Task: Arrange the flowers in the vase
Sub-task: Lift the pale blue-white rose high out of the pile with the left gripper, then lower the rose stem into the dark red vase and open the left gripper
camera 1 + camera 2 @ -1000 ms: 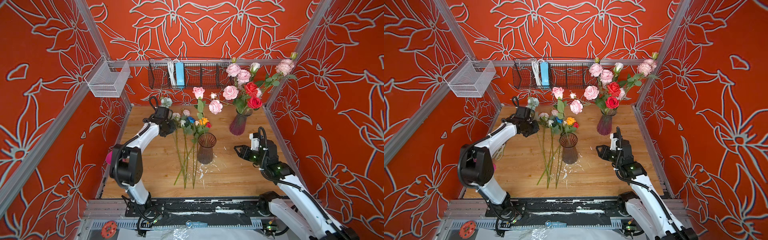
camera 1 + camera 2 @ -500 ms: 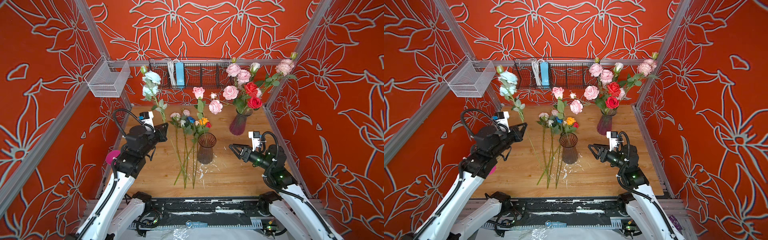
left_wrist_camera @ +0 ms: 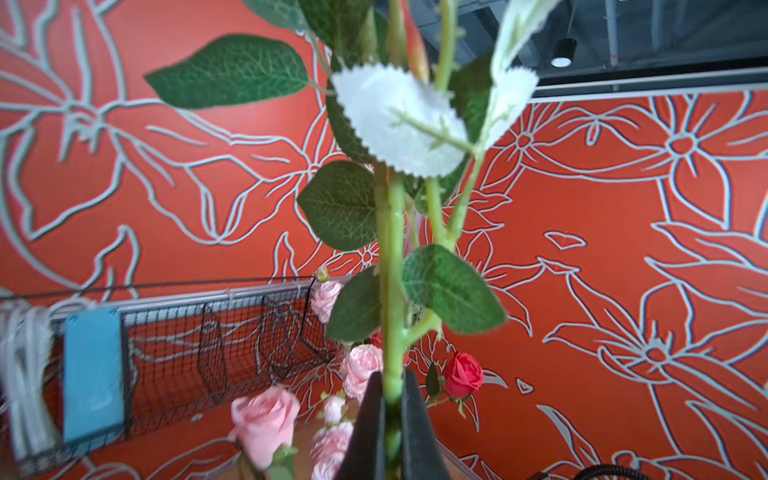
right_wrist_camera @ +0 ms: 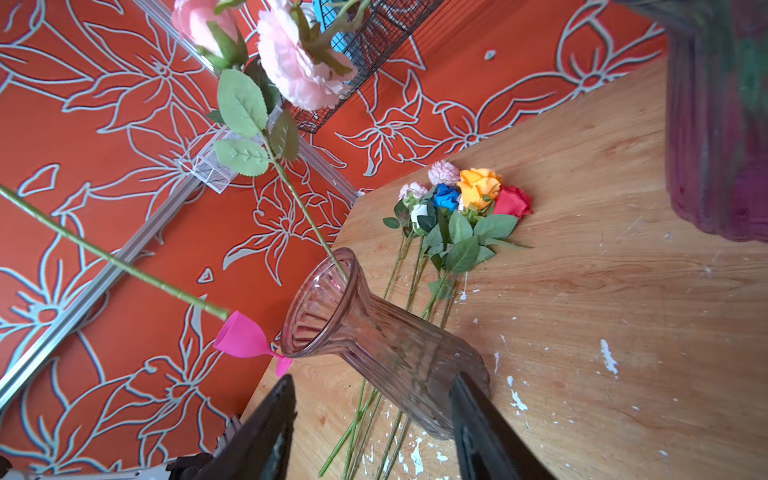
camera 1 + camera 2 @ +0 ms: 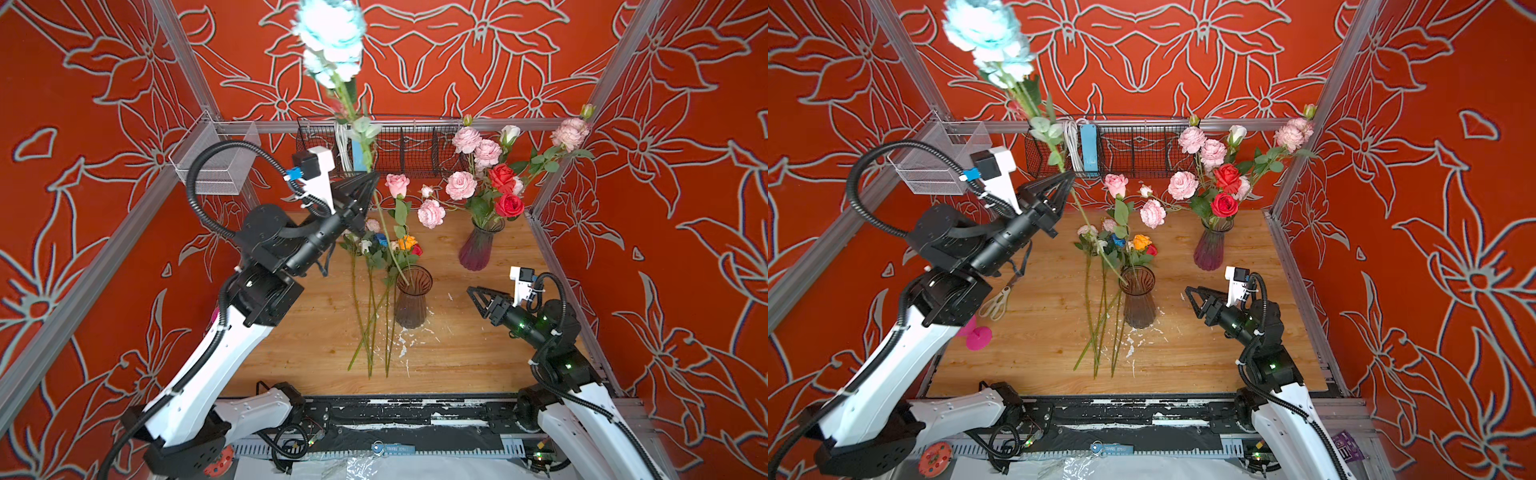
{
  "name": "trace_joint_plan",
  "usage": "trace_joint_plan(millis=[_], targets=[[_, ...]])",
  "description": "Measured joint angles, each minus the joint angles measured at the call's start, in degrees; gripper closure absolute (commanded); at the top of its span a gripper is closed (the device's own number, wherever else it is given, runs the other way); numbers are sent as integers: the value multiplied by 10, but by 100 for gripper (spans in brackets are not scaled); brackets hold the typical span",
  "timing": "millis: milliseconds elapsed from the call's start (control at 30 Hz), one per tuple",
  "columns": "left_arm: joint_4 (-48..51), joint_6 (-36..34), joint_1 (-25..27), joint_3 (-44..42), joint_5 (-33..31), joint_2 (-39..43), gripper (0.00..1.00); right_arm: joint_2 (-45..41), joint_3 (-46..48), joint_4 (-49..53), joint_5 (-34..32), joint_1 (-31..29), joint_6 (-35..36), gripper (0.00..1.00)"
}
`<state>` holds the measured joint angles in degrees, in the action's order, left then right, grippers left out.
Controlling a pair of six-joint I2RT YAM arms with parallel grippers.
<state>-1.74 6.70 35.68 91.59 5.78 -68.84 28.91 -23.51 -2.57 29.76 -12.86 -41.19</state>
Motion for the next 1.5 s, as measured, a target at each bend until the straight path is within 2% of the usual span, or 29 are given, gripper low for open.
trace_joint_plan(millis=[167, 467, 800, 900, 1100, 1500], targets=[[4, -66, 36, 50, -13, -87, 100, -16, 0, 30, -15, 0, 5, 39], [15, -110, 79, -28, -52, -113, 100, -34, 0, 61, -26, 0, 16, 39], [-5, -98, 101, -138, -96, -124, 95, 1, 0, 63, -29, 0, 17, 39], [-7, -93, 101, -152, -111, -137, 94, 3, 0, 64, -29, 0, 17, 39], [-10, -82, 101, -170, -129, -146, 85, 4, -1, 68, -30, 0, 17, 39], [-22, -67, 101, -185, -140, -143, 83, 4, -9, 73, -38, 0, 19, 39]])
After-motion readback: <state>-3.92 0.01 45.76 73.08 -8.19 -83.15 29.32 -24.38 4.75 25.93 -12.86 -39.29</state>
